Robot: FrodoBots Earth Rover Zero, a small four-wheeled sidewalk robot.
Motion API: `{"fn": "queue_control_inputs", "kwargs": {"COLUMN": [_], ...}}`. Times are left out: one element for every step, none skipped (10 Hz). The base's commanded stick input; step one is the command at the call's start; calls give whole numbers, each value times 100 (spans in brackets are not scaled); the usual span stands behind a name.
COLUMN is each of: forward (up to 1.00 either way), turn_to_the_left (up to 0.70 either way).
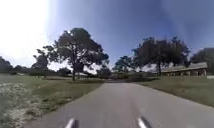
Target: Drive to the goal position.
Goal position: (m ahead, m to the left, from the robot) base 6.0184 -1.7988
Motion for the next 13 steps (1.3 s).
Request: {"fn": "queue_control_inputs", "kwargs": {"forward": [70,70,70,70,70,70,70,70,70,70,70,70,70], "turn_to_the_left": [0,0,0,0,0,0,0,0,0,0,0,0,0]}}
